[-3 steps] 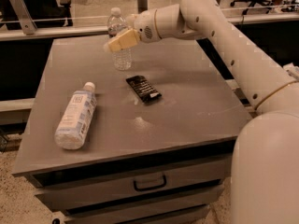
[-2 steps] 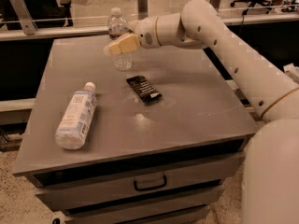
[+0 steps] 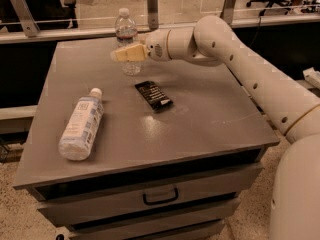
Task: Knock water bottle over
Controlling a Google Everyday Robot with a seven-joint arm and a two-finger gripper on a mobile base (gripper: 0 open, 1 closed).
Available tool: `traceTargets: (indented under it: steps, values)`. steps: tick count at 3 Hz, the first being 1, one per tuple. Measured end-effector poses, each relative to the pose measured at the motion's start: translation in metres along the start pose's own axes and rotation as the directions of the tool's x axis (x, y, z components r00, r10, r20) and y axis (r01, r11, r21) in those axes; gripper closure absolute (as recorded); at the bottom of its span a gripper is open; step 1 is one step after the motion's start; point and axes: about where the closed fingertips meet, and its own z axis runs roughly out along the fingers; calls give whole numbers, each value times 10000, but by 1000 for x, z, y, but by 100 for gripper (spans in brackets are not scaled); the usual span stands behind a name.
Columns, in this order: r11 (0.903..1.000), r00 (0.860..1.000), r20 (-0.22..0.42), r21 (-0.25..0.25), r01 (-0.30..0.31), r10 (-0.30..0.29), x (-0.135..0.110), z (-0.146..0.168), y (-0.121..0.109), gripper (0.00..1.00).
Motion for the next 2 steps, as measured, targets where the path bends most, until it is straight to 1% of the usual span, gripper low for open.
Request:
traceTargets:
  steps: [1, 2]
  values:
    - [9999, 9997, 181, 9, -160, 160, 3, 3, 0, 47]
    - [9999, 9996, 251, 64, -109, 107, 3, 0, 0, 70]
